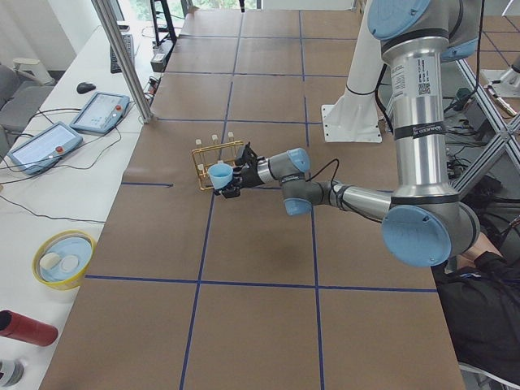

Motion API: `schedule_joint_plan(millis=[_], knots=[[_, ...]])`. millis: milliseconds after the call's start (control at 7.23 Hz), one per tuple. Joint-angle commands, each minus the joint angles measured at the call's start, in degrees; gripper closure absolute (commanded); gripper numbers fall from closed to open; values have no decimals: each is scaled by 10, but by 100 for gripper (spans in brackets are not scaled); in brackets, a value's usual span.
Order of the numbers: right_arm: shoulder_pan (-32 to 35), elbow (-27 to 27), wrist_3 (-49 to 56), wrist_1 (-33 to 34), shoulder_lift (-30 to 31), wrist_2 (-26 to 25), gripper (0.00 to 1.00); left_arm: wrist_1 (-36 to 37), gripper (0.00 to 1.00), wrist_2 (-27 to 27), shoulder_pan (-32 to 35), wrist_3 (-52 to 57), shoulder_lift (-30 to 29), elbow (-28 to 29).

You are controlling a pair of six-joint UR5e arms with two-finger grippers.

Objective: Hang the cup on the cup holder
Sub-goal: 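Lift the cup with the left gripper off the table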

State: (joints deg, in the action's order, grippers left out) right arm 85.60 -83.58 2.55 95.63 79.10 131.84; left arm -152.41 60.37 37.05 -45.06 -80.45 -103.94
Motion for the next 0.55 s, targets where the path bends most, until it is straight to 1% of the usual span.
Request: schedule_joint_plan(millis=[0,138,277,415], knots=[[-1,0,0,0,0,0,0,140,79,-59,-1,100,1,-62],[0,0,0,0,0,0,0,178,77,-65,-6,167,1,-80],[-1,0,0,0,0,0,0,205,66,-89,-7,242,-1,-106],[0,0,0,0,0,0,0,225,66,-123,-8,307,-2,-118]])
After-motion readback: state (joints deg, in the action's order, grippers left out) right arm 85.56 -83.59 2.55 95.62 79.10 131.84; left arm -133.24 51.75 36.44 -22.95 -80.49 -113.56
